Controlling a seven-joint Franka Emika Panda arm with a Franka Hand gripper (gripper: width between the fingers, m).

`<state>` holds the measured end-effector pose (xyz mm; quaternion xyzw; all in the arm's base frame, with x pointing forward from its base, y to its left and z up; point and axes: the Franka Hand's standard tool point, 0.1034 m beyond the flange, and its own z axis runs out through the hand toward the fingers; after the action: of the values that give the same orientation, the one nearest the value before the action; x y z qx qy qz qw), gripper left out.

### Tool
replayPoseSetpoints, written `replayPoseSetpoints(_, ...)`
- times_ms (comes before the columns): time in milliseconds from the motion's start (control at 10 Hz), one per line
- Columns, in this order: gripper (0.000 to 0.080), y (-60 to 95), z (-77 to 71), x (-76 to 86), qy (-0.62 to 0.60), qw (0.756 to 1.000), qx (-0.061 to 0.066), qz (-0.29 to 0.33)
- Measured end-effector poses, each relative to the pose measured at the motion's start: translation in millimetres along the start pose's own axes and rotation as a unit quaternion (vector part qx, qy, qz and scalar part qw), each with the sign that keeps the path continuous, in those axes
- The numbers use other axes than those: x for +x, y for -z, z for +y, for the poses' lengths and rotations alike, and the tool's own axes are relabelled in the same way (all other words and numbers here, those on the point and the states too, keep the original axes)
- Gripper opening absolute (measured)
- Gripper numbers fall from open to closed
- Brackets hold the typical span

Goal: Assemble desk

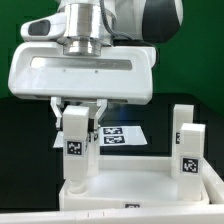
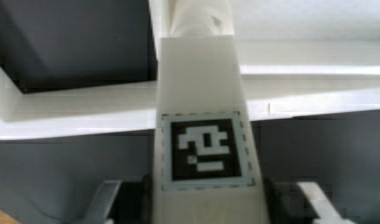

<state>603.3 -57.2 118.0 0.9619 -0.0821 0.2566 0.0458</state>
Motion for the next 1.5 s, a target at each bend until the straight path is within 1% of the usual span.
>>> replayPoseSetpoints(200,0.0285,-4.7,-0.1,-2.0,0.002,1.0,-0.002,-0.002)
replayPoseSetpoints(400,0.0285,-10.9,-2.2,-6.5,0.007,1.0,-0.006,0.004)
replayPoseSetpoints(700,0.0285,-10.7,-2.5,-3.9,0.01,1.0,-0.012,0.022)
replayPoseSetpoints(1000,0.0285,-10.6,-3.5,-3.3,0.01,1.0,-0.012,0.024)
replayPoseSetpoints(1100,0.0368,-10.6,-3.4,-3.3,0.01,1.0,-0.012,0.024)
replayPoseSetpoints(1200,0.0581,-10.6,-3.4,-3.3,0.01,1.0,-0.012,0.024)
replayPoseSetpoints(1300,0.0581,-10.6,-3.3,-3.3,0.01,1.0,-0.012,0.024)
replayPoseSetpoints(1400,0.0636,-10.0,-2.5,-2.6,0.009,1.0,-0.011,0.023)
replayPoseSetpoints(1500,0.0636,-6.5,0.8,1.2,-0.004,1.0,0.003,-0.008)
